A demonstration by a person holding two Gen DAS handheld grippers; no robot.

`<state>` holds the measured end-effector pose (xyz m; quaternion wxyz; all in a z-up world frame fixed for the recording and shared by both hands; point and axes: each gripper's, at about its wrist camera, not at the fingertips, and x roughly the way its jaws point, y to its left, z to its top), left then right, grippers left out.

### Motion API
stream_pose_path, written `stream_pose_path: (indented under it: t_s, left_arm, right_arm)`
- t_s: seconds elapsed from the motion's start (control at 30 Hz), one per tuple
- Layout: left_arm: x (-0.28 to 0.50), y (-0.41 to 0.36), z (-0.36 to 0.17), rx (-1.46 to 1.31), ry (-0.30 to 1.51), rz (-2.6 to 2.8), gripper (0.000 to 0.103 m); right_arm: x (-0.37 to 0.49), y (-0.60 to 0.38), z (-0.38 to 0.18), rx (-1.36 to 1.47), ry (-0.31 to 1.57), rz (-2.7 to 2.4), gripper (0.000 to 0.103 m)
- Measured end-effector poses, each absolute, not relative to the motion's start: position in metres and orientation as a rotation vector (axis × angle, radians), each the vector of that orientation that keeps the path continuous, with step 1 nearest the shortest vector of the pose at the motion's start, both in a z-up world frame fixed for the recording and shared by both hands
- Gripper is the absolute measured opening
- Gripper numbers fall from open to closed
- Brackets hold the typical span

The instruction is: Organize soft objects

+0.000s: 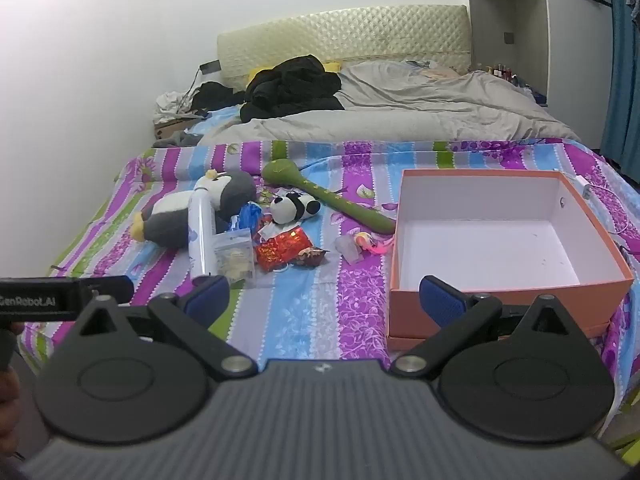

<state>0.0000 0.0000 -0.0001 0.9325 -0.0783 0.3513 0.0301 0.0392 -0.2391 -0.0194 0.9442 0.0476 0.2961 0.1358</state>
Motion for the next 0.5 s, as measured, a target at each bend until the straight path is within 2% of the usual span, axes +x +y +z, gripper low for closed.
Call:
stream_pose_path:
  t_s: [0.5]
  left_arm:
    - [0.0011, -0.0080, 0.0014, -0.156, 0.714, 0.068, 0.103]
  right_arm:
    - [0.0356, -0.2407, -0.0177, 0.102, 0.619, 0.271, 0.103]
